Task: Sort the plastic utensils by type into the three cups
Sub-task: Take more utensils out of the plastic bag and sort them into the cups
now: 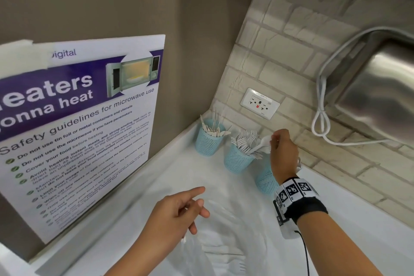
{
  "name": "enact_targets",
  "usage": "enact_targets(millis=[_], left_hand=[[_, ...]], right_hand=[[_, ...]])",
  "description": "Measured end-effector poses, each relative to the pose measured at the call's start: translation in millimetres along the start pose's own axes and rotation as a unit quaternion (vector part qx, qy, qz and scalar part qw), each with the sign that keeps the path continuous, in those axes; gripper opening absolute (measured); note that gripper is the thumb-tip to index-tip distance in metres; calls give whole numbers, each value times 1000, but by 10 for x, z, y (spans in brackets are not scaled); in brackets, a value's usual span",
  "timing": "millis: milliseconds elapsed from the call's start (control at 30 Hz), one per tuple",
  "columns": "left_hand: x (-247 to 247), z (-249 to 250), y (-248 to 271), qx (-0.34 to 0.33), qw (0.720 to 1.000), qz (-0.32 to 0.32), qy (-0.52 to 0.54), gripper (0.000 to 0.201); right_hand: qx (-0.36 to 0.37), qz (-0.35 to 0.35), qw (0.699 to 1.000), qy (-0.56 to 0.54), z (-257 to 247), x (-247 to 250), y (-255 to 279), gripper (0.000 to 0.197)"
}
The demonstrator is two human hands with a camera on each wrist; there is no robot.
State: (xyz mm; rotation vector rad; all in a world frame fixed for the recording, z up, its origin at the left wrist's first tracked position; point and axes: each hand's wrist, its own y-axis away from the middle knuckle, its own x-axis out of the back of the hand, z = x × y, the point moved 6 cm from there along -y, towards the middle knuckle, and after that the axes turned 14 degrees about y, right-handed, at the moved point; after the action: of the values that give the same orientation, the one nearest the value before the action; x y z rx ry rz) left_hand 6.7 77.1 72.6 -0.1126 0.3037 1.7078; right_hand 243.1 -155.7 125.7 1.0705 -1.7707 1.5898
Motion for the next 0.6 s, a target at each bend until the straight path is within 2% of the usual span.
enact_targets(millis=[167,300,400,467,533,600], left_hand=[[-18,4,-6,-5,1000,-6,-1,27],[2,22,-5,-29,999,0,-18,26],[49,39,-6,-70,994,2,-87,24],[39,37,-7,-82,983,-24,-161,21],[22,-16,-5,-62,968,-54,-238,17],[21,-98,15,-16,947,-76,-310,10]], right_hand=[[55,-76,993,77,-96,-164,115,13],[80,-145,985,48,-179,-300,200,27],[66,-126,990,8,-214,-207,213,30],[56,-108,992,-30,-250,-101,233,30],[50,-92,991,-77,-322,45,305,29],[52,-87,987,-128,-417,217,456,28]])
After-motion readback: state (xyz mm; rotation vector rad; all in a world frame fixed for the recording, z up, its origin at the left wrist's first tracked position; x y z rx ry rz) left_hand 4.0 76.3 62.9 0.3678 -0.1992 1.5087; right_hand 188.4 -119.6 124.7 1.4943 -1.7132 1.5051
